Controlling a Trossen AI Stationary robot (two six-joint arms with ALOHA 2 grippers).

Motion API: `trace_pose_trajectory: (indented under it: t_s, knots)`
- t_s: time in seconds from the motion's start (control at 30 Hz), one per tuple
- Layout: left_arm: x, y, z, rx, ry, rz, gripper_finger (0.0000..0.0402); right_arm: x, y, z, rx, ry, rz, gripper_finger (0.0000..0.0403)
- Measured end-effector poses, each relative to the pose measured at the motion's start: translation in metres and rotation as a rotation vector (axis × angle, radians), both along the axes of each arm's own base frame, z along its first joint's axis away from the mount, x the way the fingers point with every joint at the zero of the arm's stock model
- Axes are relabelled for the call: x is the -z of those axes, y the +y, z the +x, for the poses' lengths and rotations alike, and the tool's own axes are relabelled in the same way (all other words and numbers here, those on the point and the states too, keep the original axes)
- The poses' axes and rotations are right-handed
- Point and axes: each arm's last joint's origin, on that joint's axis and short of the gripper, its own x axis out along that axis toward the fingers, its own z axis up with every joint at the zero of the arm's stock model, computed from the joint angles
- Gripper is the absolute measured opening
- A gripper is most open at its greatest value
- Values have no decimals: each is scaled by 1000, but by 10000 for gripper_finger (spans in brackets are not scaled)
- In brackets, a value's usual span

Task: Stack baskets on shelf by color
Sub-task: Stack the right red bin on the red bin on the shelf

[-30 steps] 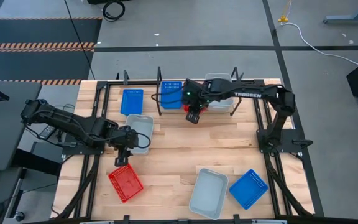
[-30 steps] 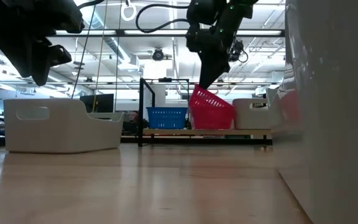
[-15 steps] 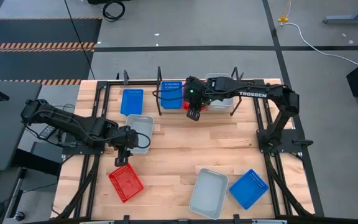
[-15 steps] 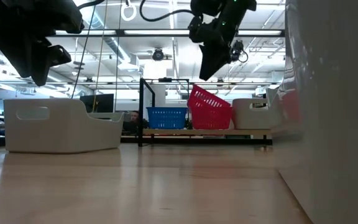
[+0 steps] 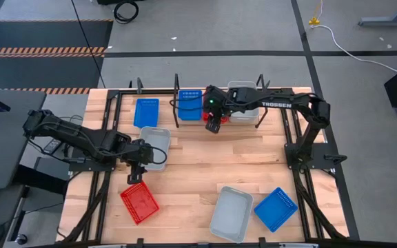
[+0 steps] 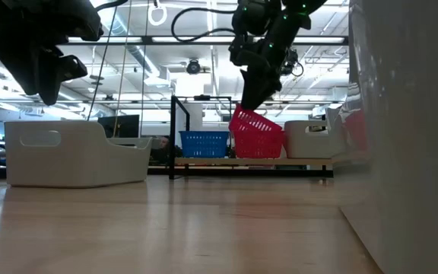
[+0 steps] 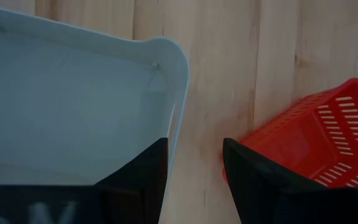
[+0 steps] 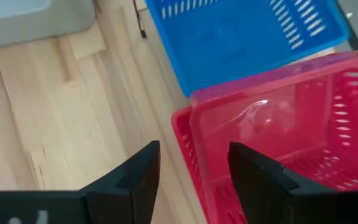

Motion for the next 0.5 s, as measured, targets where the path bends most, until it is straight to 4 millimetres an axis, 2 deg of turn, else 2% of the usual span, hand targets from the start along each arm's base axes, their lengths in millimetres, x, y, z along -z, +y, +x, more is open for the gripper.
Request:
trace_pose_trajectory:
  t_s: [0.1, 0.2, 0.3, 0.47, 0.5]
  knots:
    - [0, 0, 0, -2, 1, 0, 160, 7, 1, -2, -1, 25, 6, 191]
    - [0, 0, 0, -2, 1, 0, 160, 13, -1, -4, 4, 42, 10, 167]
    - [0, 0, 0, 0, 1, 0, 160, 15, -2, -5, 10, 45, 6, 123]
    - [0, 0, 0, 0, 2, 1, 160, 15, -6, -6, 15, 47, -21, 23]
    - [0, 0, 0, -1, 1, 0, 160, 15, -6, -6, 11, 46, -25, 15]
